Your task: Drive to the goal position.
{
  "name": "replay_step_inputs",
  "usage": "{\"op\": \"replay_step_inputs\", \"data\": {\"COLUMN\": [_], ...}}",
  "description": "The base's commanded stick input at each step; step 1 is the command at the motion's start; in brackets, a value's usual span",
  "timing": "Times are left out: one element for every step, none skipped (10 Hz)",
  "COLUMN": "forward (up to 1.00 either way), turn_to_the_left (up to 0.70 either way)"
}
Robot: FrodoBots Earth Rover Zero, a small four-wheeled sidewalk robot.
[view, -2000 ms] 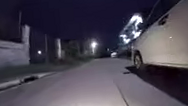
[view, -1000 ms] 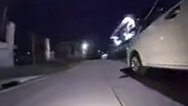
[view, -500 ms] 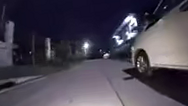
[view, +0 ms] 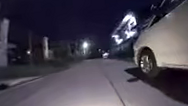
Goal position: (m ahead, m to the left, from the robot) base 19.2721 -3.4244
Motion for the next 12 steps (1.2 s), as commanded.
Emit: {"op": "replay_step_inputs", "data": {"forward": [0.5, 0.5, 0.5, 0.5, 0.5, 0.5, 0.5, 0.5, 0.5, 0.5, 0.5, 0.5], "turn_to_the_left": [0.0, 0.0, 0.0, 0.0, 0.0, 0.0, 0.0, 0.0, 0.0, 0.0, -0.41, -0.5]}}
